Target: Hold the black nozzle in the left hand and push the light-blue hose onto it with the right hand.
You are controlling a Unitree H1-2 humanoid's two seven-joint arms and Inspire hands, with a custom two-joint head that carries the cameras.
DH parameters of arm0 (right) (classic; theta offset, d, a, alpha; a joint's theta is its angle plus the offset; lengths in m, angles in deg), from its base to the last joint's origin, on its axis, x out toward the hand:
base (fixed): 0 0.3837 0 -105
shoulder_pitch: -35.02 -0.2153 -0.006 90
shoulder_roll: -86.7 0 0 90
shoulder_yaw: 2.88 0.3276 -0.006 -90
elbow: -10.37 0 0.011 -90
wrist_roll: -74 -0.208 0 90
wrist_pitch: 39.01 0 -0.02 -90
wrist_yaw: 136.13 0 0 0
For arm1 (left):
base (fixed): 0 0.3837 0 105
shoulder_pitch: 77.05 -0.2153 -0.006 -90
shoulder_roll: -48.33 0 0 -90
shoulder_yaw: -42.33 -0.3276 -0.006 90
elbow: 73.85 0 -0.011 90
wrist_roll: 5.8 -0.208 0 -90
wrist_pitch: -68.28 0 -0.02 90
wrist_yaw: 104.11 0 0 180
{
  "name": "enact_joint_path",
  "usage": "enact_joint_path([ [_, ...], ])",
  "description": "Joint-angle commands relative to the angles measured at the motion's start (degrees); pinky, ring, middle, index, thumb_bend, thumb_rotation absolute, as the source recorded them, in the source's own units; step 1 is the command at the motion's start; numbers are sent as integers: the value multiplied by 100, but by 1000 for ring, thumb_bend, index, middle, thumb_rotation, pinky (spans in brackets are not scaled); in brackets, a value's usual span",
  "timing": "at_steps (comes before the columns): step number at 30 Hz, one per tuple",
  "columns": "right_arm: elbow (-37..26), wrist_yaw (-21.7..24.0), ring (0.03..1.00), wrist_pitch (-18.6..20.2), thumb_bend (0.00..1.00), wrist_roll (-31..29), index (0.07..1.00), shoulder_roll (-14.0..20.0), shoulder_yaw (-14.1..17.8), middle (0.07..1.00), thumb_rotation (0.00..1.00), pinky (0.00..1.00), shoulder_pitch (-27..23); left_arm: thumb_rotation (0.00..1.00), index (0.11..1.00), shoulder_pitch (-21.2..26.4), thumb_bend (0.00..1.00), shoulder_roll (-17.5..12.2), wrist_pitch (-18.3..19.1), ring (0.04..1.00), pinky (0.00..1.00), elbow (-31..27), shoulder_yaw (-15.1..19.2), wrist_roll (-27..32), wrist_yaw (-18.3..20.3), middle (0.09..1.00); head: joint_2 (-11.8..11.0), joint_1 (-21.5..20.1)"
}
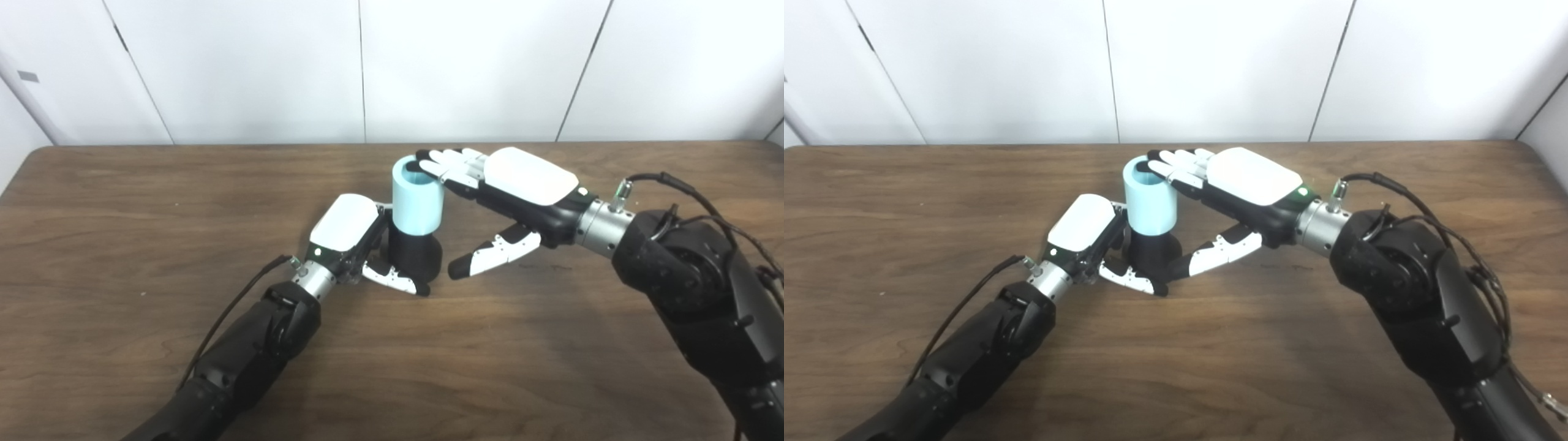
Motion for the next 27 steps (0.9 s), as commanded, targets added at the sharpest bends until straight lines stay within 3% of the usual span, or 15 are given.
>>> enact_joint_path([
  [1,-158,-134,1000,-200,722,-10,1000,135,80,1000,1000,1000,-104,0,497,-577,524,-12,-3,403,314,415,-405,-149,804,415,4,3],
  [13,28,-358,1000,-890,709,131,997,234,-95,1000,987,966,96,0,495,-589,523,2,69,391,303,335,-411,-142,862,411,59,18],
  [27,-38,6,976,-742,716,143,975,395,-410,986,939,968,115,0,496,-577,524,9,150,395,304,278,-417,-120,964,411,77,42],
])
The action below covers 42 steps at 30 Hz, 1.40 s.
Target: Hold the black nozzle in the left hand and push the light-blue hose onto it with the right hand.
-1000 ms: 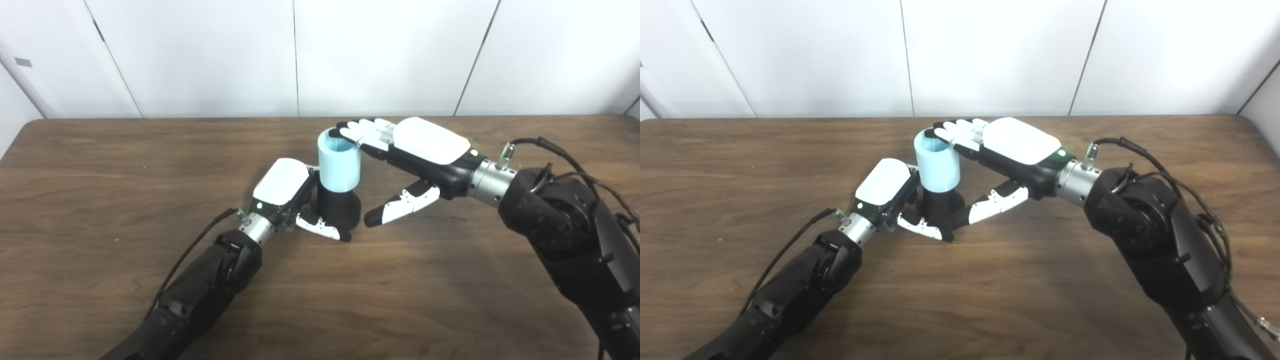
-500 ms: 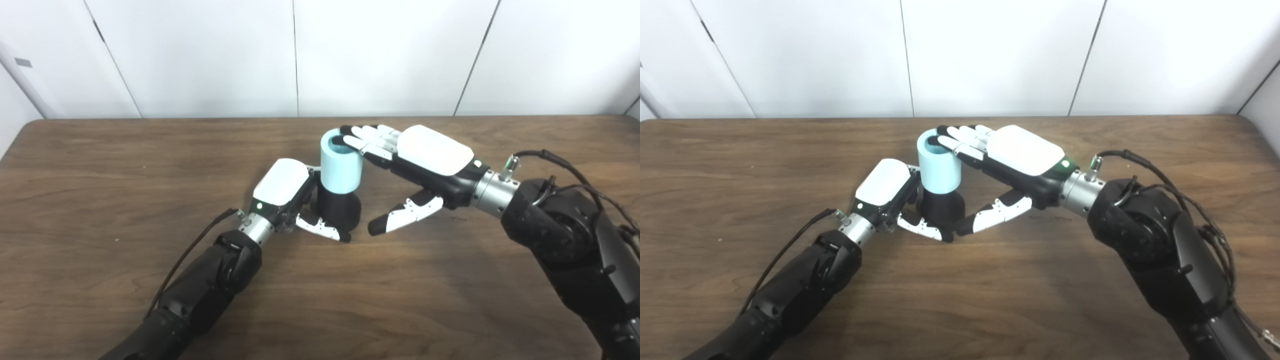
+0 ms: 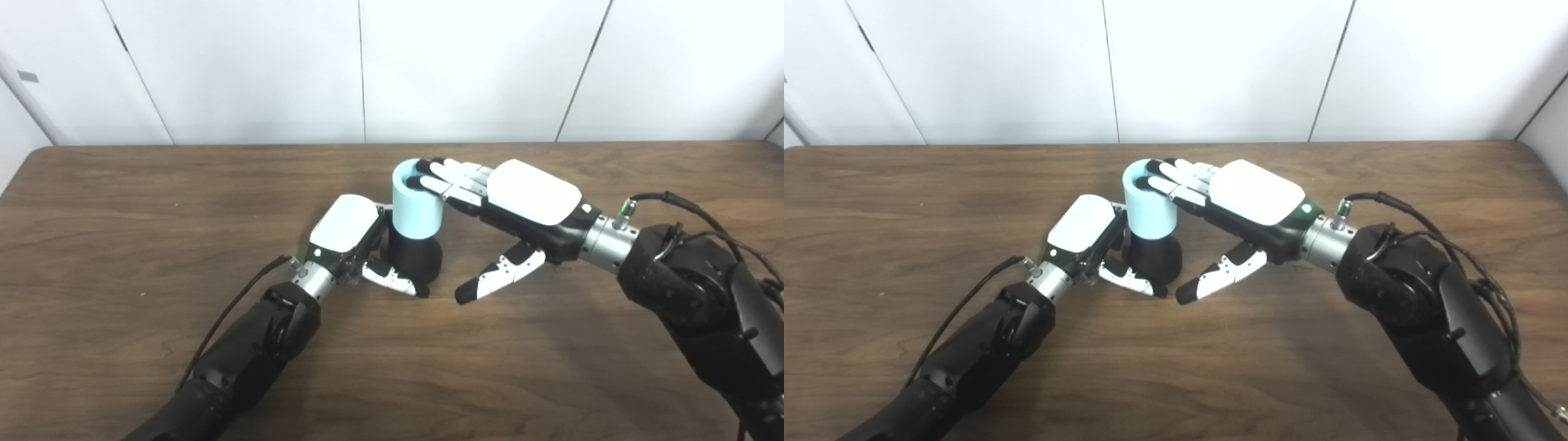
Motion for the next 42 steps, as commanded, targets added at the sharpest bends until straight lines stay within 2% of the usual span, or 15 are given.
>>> enact_joint_path([
  [1,-109,387,976,-77,717,38,971,196,-194,986,947,976,-54,0,496,-573,524,15,102,399,307,311,-409,-126,943,413,15,-9],
  [7,-76,437,960,130,727,131,959,254,-158,964,941,927,-23,0,498,-581,524,9,101,402,310,281,-395,-100,953,415,28,-11],
  [11,-51,429,960,136,721,188,963,305,-163,964,926,907,-6,0,498,-576,523,6,51,390,294,322,-391,-100,885,409,40,-14],
  [21,-81,496,960,281,727,200,959,304,-208,960,926,909,-13,0,498,-581,524,-2,103,402,306,267,-391,-84,943,421,58,2],
  [26,-81,501,949,297,724,193,949,305,-242,954,925,898,19,0,498,-584,523,-3,76,374,281,269,-390,-102,890,409,69,-3],
  [34,-62,486,950,272,735,255,943,179,-388,947,916,894,5,0,497,-599,522,1,38,380,291,277,-367,-45,887,406,71,-14],
  [42,9,415,930,160,761,364,942,34,-567,950,949,916,-130,0,498,-600,523,1,76,398,301,267,-389,-69,912,412,60,8],
])
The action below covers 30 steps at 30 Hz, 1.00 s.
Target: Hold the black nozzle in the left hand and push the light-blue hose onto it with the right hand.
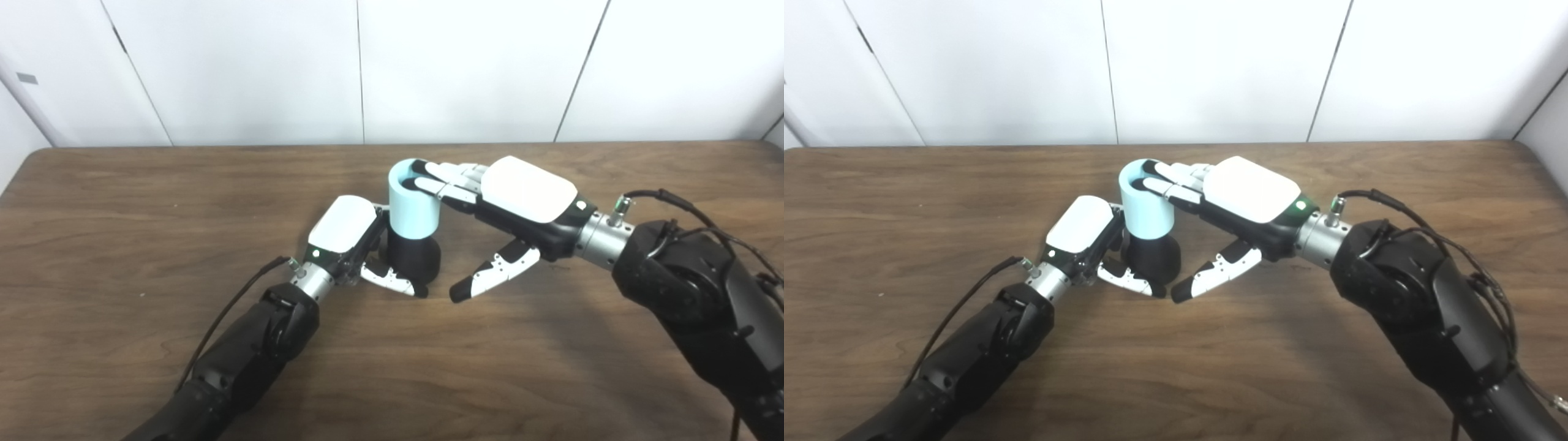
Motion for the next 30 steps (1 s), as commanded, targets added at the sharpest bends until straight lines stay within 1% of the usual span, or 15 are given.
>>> enact_joint_path([
  [1,93,403,927,-77,763,64,940,24,-301,948,950,909,46,0,498,-579,523,17,84,396,301,267,-394,-121,911,411,7,8],
  [5,56,441,923,1,762,72,939,38,-292,946,937,904,44,0,499,-567,524,4,93,406,313,254,-403,-123,941,419,9,-3],
  [8,36,462,936,26,751,86,943,89,-264,956,946,919,72,0,500,-570,524,-2,98,404,309,244,-408,-135,936,418,14,2],
  [11,26,455,948,56,741,65,944,135,-213,961,942,899,131,0,498,-574,523,-12,95,390,299,242,-405,-129,940,409,12,-11],
  [17,0,469,950,124,731,-12,945,202,-136,952,921,890,266,0,498,-572,523,-36,75,395,303,249,-407,-131,942,414,20,-14],
  [19,-11,467,956,115,727,-45,952,227,-118,959,924,896,311,0,498,-574,523,-40,72,402,314,243,-406,-131,942,414,25,-12],
  [22,-32,476,965,108,719,-79,954,236,-104,970,928,916,335,0,498,-574,523,-41,54,388,303,248,-411,-150,912,410,29,-17],
  [25,-29,462,961,94,718,-113,949,243,-99,963,922,914,349,0,495,-576,523,-31,51,372,288,250,-405,-138,911,406,38,-12],
  [30,-20,461,946,101,722,-164,937,244,-105,948,922,901,375,0,498,-577,523,-15,107,384,292,233,-411,-145,954,411,50,3],
])
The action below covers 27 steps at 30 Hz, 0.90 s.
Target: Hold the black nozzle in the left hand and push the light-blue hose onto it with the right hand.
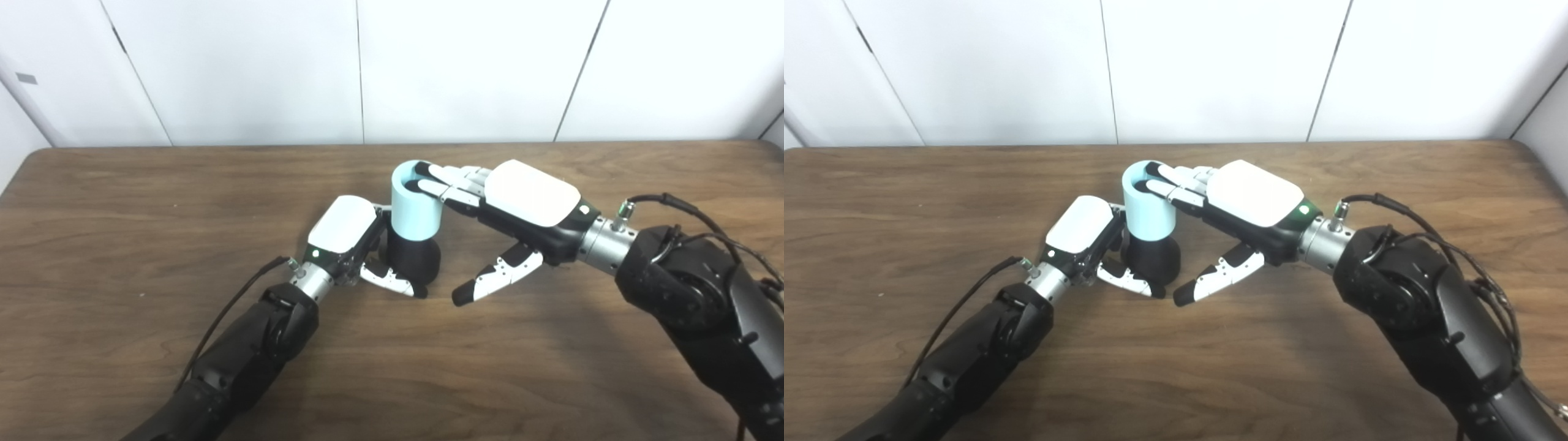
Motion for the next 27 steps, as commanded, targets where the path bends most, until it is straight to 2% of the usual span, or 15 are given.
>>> enact_joint_path([
  [1,55,466,940,26,726,-48,932,202,-213,943,919,897,204,0,498,-576,523,8,102,385,292,255,-408,-144,932,412,6,2],
  [8,97,449,930,45,731,-97,927,112,-302,932,888,897,251,0,497,-581,523,6,99,371,284,243,-396,-145,913,406,11,-12],
  [14,142,467,939,80,734,11,943,-28,-485,947,906,954,175,0,498,-585,523,12,81,388,298,250,-386,-108,926,410,9,-15],
  [18,190,436,944,76,734,70,952,-71,-566,956,915,957,132,0,498,-590,524,8,99,389,297,222,-388,-108,938,417,29,7],
  [27,260,376,939,249,716,166,950,-21,-519,956,935,943,171,0,496,-595,522,5,82,366,275,229,-378,-114,895,403,32,-9],
])
